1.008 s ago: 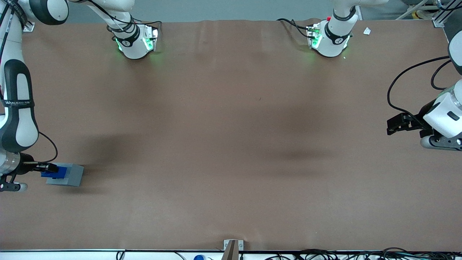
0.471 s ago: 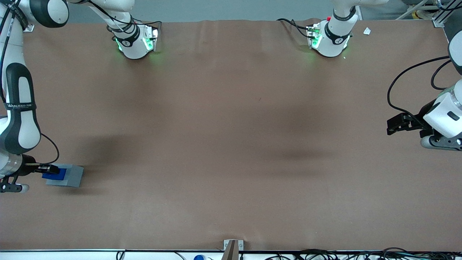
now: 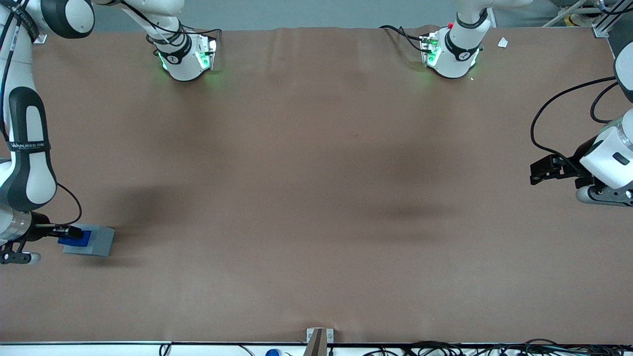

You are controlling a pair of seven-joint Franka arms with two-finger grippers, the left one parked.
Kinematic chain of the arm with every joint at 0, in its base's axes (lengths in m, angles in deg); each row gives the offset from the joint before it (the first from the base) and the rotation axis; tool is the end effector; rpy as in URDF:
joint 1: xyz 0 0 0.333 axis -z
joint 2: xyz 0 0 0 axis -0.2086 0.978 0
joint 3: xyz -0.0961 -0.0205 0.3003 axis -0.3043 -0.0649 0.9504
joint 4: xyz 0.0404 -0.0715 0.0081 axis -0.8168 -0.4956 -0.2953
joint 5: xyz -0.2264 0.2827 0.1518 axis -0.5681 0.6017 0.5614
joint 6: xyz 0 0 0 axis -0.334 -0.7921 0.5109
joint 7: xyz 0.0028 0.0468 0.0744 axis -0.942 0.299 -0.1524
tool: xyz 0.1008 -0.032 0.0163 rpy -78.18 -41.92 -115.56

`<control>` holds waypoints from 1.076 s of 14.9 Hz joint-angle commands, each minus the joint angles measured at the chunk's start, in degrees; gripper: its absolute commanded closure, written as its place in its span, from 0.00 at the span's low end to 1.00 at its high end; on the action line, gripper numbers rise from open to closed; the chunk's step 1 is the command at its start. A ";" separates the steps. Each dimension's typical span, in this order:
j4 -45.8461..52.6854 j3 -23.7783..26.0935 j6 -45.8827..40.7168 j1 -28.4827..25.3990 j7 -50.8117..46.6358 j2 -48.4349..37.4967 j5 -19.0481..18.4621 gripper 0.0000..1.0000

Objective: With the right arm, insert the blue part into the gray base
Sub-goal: 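Open the right gripper and raise it away from the base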

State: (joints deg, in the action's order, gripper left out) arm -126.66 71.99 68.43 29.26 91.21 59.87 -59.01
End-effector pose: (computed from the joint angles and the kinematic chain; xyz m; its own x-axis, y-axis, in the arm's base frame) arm 0.6996 -0.2136 0.2833 0.9970 -0.0765 -0.0138 -0.0766 -0.9970 -0.0071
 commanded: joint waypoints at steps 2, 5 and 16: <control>1.44 1.28 -0.68 1.24 -0.21 0.36 2.51 0.00; 0.83 1.01 -7.94 0.71 -0.83 -4.54 5.24 0.00; -1.35 1.10 -36.97 -9.38 -18.03 -32.23 1.74 0.00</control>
State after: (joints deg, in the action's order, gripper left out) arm -123.10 73.09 31.72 22.66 77.81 32.24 -55.15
